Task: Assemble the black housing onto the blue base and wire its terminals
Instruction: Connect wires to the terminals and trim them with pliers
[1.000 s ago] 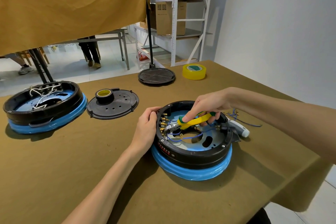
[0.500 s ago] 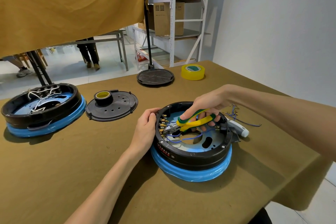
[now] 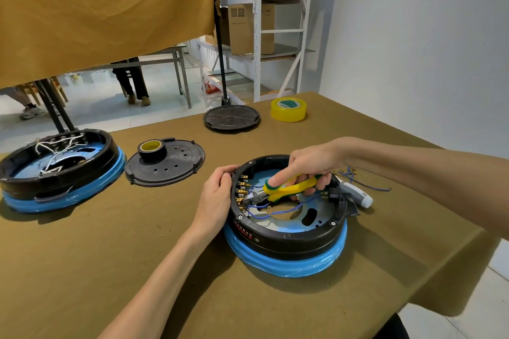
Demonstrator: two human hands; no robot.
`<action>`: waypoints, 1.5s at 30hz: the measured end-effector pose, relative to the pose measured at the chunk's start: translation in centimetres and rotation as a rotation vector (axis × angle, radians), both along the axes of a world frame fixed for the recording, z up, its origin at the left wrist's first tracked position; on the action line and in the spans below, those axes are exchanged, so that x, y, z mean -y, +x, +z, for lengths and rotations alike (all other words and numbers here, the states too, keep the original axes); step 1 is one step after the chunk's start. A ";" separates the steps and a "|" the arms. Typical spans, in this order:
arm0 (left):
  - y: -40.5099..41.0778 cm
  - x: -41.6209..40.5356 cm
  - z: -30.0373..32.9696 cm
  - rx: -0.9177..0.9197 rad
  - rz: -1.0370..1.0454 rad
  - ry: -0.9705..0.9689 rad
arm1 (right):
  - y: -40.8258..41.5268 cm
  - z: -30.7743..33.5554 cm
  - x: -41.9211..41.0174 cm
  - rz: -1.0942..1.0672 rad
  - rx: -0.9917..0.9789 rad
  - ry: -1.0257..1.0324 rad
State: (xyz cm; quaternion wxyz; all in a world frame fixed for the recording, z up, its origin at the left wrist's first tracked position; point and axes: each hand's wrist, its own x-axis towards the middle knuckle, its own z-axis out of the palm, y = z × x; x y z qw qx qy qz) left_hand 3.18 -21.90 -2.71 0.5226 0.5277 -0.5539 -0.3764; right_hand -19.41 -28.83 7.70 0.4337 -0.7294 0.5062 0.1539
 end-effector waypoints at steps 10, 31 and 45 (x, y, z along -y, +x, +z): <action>0.0 -0.2 0.2 -0.010 0.000 0.012 | -0.5 1.0 -0.5 0.048 0.010 -0.056; -1.1 -0.2 0.6 -0.074 0.134 0.065 | -15.1 -9.0 -1.5 -0.859 -0.448 -1.025; -0.9 -0.1 0.5 -0.051 0.115 0.041 | -13.5 -9.5 -0.6 -0.455 -0.154 -1.195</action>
